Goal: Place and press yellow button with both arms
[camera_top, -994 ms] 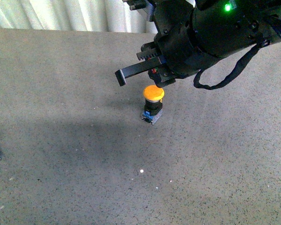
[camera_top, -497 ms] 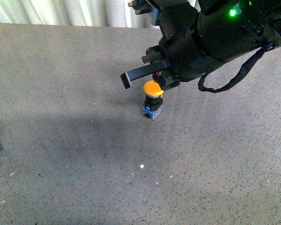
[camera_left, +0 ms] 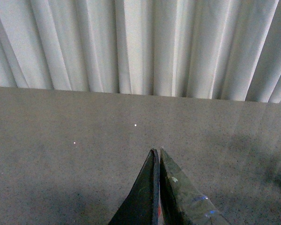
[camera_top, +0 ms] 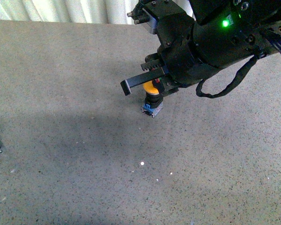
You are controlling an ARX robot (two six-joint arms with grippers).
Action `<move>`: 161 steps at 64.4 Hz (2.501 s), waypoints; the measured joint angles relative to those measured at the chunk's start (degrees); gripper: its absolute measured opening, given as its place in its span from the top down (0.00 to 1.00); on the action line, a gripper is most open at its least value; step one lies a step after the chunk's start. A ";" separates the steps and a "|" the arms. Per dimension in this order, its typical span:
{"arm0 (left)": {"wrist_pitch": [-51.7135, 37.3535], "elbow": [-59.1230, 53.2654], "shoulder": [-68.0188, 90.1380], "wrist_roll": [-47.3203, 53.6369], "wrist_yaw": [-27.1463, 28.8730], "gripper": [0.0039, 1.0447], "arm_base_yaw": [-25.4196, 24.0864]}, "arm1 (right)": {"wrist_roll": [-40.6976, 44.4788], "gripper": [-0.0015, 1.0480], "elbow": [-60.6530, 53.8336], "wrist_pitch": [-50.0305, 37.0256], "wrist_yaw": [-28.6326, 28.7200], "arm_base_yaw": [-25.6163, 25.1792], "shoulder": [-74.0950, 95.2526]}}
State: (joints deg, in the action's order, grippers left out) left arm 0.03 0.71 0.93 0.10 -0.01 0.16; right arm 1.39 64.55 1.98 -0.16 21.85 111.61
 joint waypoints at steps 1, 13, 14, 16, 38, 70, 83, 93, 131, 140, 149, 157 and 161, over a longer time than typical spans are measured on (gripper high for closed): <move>0.00 0.00 0.02 0.00 0.00 0.99 0.00 | -0.15 0.99 0.00 0.00 0.02 -0.07 0.07; -0.02 0.00 0.00 0.00 0.00 0.99 0.00 | -2.10 0.99 0.72 0.28 1.46 -1.01 1.03; 0.00 0.00 0.00 0.00 0.00 0.99 0.00 | -2.10 0.99 0.74 0.28 1.49 -1.05 1.07; -0.02 0.00 0.00 0.00 0.00 0.99 0.00 | -2.25 0.99 0.79 0.24 1.51 -1.16 1.16; 0.00 0.00 0.00 0.00 0.00 0.99 0.00 | -4.02 0.99 0.50 -1.20 2.60 -1.29 -0.07; 0.00 0.00 0.00 0.00 0.00 0.99 0.00 | -6.05 0.99 -4.37 -9.75 0.57 -1.77 -12.72; -0.02 0.00 0.00 0.00 0.00 0.99 0.00 | -3.06 0.69 -14.16 -16.50 -1.33 -3.15 -22.25; 0.00 0.00 0.00 0.00 0.00 0.99 0.00 | -2.05 0.87 -26.69 -45.75 -15.67 -4.00 -23.82; 0.00 0.00 0.00 0.00 0.00 0.99 0.00 | -1.62 0.99 -54.93 -53.86 -6.45 -15.17 -49.46; -0.02 0.00 0.00 0.00 0.00 0.99 0.00 | -1.62 0.99 -58.77 -49.62 -4.39 -17.07 -57.40; 0.00 0.00 0.00 0.00 0.00 0.99 0.00 | -1.60 0.99 -62.34 -50.38 -0.28 -21.51 -60.06; 0.00 0.00 0.00 0.00 0.00 0.99 0.00 | -1.60 0.99 -63.41 -45.88 0.04 -21.64 -65.37; 0.00 0.00 0.00 0.00 0.00 0.99 -0.02 | -1.60 0.99 -63.45 -43.87 0.02 -21.68 -68.22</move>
State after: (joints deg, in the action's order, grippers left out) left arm 0.03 0.71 0.93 0.10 -0.01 0.14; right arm -0.21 1.10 -41.89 -0.14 0.16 43.40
